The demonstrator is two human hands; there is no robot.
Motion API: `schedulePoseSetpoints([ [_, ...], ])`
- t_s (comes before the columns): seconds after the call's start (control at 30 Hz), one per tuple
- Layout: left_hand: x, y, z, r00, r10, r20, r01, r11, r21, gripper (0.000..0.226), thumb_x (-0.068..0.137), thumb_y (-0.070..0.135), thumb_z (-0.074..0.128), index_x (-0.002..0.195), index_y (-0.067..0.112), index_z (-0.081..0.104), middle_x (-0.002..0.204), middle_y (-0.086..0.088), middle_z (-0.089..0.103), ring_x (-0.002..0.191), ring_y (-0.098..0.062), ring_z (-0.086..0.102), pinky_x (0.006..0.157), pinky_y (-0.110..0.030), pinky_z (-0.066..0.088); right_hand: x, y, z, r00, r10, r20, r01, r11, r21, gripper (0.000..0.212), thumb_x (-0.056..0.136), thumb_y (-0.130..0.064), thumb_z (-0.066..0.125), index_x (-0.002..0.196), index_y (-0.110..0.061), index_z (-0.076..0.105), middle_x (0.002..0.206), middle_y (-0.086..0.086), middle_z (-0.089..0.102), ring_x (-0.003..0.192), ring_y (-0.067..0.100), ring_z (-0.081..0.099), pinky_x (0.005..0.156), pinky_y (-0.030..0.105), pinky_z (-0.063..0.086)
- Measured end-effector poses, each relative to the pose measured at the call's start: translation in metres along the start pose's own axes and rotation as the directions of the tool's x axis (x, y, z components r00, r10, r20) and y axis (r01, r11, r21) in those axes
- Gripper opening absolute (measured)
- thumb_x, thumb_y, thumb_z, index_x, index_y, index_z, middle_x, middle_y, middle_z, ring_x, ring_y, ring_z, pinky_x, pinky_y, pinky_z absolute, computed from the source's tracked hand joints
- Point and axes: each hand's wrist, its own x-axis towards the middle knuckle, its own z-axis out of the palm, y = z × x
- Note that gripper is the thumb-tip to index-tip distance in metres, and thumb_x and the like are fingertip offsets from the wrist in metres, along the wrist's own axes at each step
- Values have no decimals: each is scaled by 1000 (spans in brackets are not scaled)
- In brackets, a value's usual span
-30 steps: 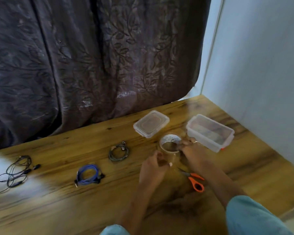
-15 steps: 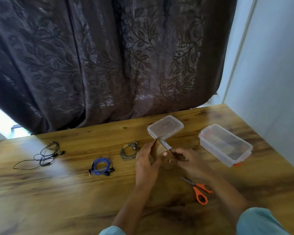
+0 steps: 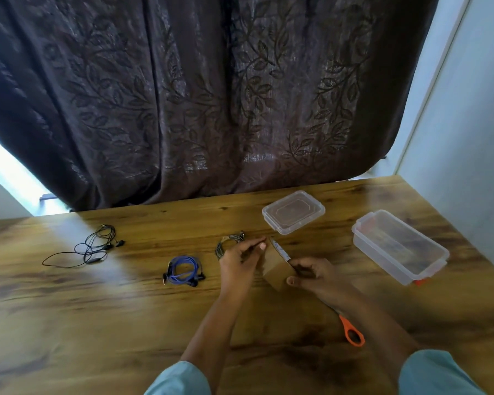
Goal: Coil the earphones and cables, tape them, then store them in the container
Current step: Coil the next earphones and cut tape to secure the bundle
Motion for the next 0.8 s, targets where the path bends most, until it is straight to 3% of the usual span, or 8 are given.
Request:
schedulePoseSetpoints([
  [0.1, 3, 1, -1, 999, -1, -36, 1, 1000, -5, 18, 89, 17, 61, 103, 21, 72, 94, 14, 68, 83, 12, 56, 66, 0, 41, 2, -1, 1, 1000, 1, -9, -1, 1000, -8, 28, 81, -18, 73, 108, -23, 71, 110, -7, 72, 109, 9, 63, 100, 44, 48],
  [0.2, 7, 2, -7, 999, 25, 36, -26, 999, 31, 20, 88, 19, 63, 106, 21, 71, 91, 16, 65, 83, 9, 57, 67, 0, 42, 2, -4, 1, 1000, -8, -1, 8, 1000, -25, 24, 82, -17, 72, 105, -24, 71, 108, -6, 72, 106, 11, 65, 99, 46, 48],
  [0.3, 7, 2, -14, 986, 113, 127, -135, 973, 185, 26, 86, 29, 65, 112, 29, 68, 87, 16, 67, 78, -2, 63, 73, -18, 55, 2, -6, 0, 1000, -10, 19, 12, 993, -117, 25, 81, -21, 73, 106, -26, 71, 109, -11, 71, 107, 6, 63, 100, 43, 47],
  [0.37, 9, 4, -17, 971, 155, 181, -206, 930, 306, 29, 86, 35, 63, 115, 35, 65, 90, 8, 72, 82, -15, 67, 75, -30, 57, 3, -10, -2, 999, 0, 46, 9, 984, -180, 26, 82, -21, 73, 107, -26, 70, 108, -13, 71, 105, 3, 63, 98, 37, 48],
  [0.5, 11, 10, -19, 942, 205, 266, -305, 854, 422, 31, 89, 39, 57, 120, 36, 62, 93, 9, 73, 67, -6, 64, 67, -25, 55, 4, -24, -1, 994, 22, 106, 1, 978, -210, 30, 83, -10, 70, 105, -31, 66, 102, -14, 71, 98, -5, 63, 82, 14, 47],
  [0.6, 8, 12, -15, 919, 289, 267, -386, 792, 473, 30, 91, 37, 53, 118, 33, 64, 99, 11, 73, 79, -5, 67, 71, -25, 55, 7, -32, 5, 996, -5, 88, 22, 982, -187, 30, 86, -11, 67, 107, -32, 61, 100, -18, 68, 95, -15, 60, 75, 4, 45],
  [0.67, 6, 12, -13, 917, 314, 247, -396, 795, 459, 28, 91, 35, 53, 116, 31, 66, 101, 11, 73, 85, -6, 68, 74, -26, 55, 8, -35, 9, 997, -18, 69, 31, 981, -193, 28, 87, -13, 66, 110, -28, 60, 100, -16, 67, 93, -17, 59, 77, 7, 46],
  [0.8, 5, 12, -11, 921, 317, 224, -387, 799, 460, 26, 92, 32, 53, 113, 29, 68, 88, 7, 74, 73, -8, 67, 67, -24, 54, 7, -32, 11, 999, -26, 46, 34, 982, -185, 31, 87, -12, 66, 118, -16, 60, 102, -5, 71, 96, 2, 66, 83, 19, 50],
])
